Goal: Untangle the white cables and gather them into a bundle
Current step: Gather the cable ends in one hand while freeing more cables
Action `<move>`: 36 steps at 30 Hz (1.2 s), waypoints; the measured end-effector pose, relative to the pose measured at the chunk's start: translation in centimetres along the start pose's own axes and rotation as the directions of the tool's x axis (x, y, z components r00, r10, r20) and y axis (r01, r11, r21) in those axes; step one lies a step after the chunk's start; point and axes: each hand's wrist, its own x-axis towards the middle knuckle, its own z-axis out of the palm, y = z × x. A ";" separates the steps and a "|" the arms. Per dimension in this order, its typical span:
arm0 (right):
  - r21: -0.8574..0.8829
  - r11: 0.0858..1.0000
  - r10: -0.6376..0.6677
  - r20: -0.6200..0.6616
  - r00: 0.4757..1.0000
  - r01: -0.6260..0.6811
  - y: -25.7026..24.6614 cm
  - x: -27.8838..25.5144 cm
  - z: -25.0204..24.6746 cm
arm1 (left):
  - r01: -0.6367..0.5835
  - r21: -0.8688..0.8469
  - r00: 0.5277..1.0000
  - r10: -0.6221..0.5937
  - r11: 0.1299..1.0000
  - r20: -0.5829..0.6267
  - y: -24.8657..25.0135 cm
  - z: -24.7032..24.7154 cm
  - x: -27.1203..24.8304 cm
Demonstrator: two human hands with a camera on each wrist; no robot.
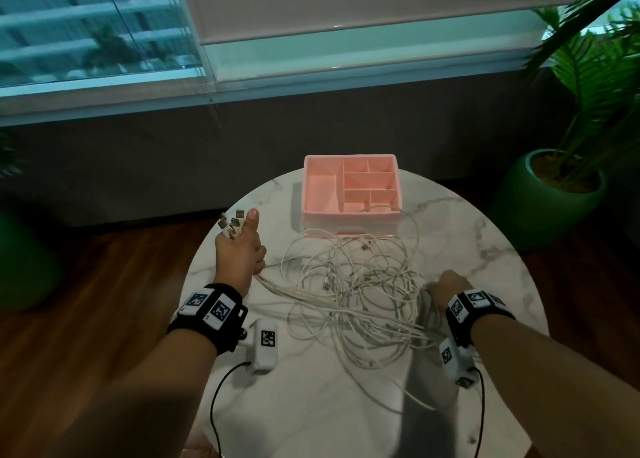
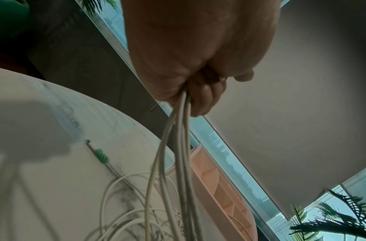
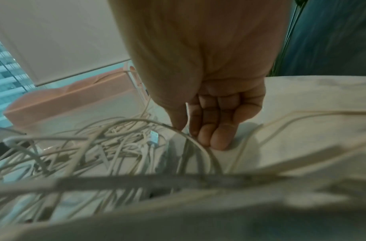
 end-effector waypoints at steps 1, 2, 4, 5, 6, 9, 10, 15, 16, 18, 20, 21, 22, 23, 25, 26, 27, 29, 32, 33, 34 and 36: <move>0.008 1.000 0.020 -0.017 1.000 -0.020 0.0 0.0 0.3 | 0.006 0.005 1.000 -0.006 1.000 -0.009 0.1 0.1 -0.1; 0.024 0.999 0.035 -0.032 0.999 -0.034 0.0 -0.1 0.4 | 0.010 0.008 1.000 -0.010 1.000 -0.015 0.1 0.2 -0.1; 0.057 0.998 0.030 -0.061 0.998 -0.027 0.1 -0.5 0.7 | 0.009 0.014 1.000 -0.009 1.000 -0.017 0.2 0.3 -0.2; 0.067 0.998 0.024 -0.060 0.998 -0.020 0.4 -0.1 1.1 | 0.007 0.018 1.000 -0.007 1.000 -0.015 0.2 0.4 -0.3; 0.061 0.998 0.014 -0.048 0.999 -0.011 0.7 0.2 1.3 | 0.006 0.024 1.000 -0.006 1.000 -0.013 0.3 0.5 -0.3; 0.101 0.995 0.016 -0.049 0.999 -0.011 0.4 -0.4 -0.2 | -0.002 0.045 1.000 0.002 0.999 -0.006 0.2 0.5 -0.2; 0.161 0.987 0.018 -0.057 0.998 -0.009 0.1 -0.7 -1.3 | -0.008 0.052 1.000 0.008 0.999 0.000 0.1 0.5 -0.2; 0.378 0.917 -0.057 -0.185 0.981 0.125 -1.2 -1.2 -8.4 | -0.017 0.062 0.999 0.015 0.998 0.036 -0.2 0.7 0.1; 0.408 0.901 -0.073 -0.187 0.980 0.146 -1.5 -1.3 -9.7 | -0.013 0.052 0.999 0.011 0.999 0.037 -0.2 0.9 0.0; 0.442 0.868 -0.138 -0.223 0.965 0.226 -2.5 -2.1 -12.2 | -0.017 0.044 0.999 0.015 0.999 0.046 -0.3 1.4 -0.1; 0.489 0.810 -0.206 -0.282 0.937 0.325 -4.0 -3.4 -14.6 | -0.034 0.055 0.997 0.030 0.998 0.068 -0.3 1.7 -0.4; 0.518 0.770 -0.236 -0.312 0.920 0.373 -4.7 -4.0 -15.6 | -0.035 0.059 0.996 0.030 0.998 0.079 -0.3 1.9 -0.4; 0.546 0.725 -0.263 -0.344 0.901 0.420 -5.4 -4.7 -16.5 | -0.031 0.059 0.996 0.026 0.998 0.088 -0.2 2.0 -0.5; 0.567 0.677 -0.291 -0.380 0.878 0.470 -6.2 -5.4 -17.3 | -0.028 0.057 0.995 0.023 0.998 0.097 -0.1 2.2 -0.5; 0.589 0.589 -0.347 -0.434 0.831 0.553 -7.6 -6.9 -18.5 | -0.024 0.055 0.993 0.018 0.998 0.120 0.3 2.6 -0.8; 0.593 0.553 -0.379 -0.447 0.810 0.586 -8.4 -7.8 -19.0 | -0.027 0.056 0.991 0.019 0.998 0.136 0.5 2.8 -1.0; 0.597 0.517 -0.413 -0.454 0.790 0.614 -9.2 -8.8 -19.3 | -0.038 0.057 0.987 0.029 0.998 0.158 0.8 3.2 -1.3; 0.603 0.444 -0.496 -0.451 0.742 0.663 -10.9 -10.8 -19.4 | -0.078 0.065 0.976 0.063 0.995 0.207 1.5 3.8 -2.0; 0.543 0.412 -0.629 -0.412 0.659 0.732 -13.1 -13.8 -18.1 | -0.104 0.066 0.951 0.080 0.992 0.298 2.4 4.8 -2.8; 0.523 0.414 -0.653 -0.399 0.643 0.745 -13.8 -14.6 -17.2 | -0.097 0.056 0.941 0.073 0.994 0.332 2.5 5.1 -3.1; 0.513 0.413 -0.666 -0.393 0.634 0.752 -14.4 -15.3 -16.2 | -0.084 0.044 0.929 0.062 0.996 0.365 2.6 5.4 -3.3; 0.527 0.396 -0.662 -0.403 0.632 0.752 -15.6 -16.2 -13.9 | -0.048 0.006 0.909 0.041 0.999 0.415 2.5 5.8 -3.8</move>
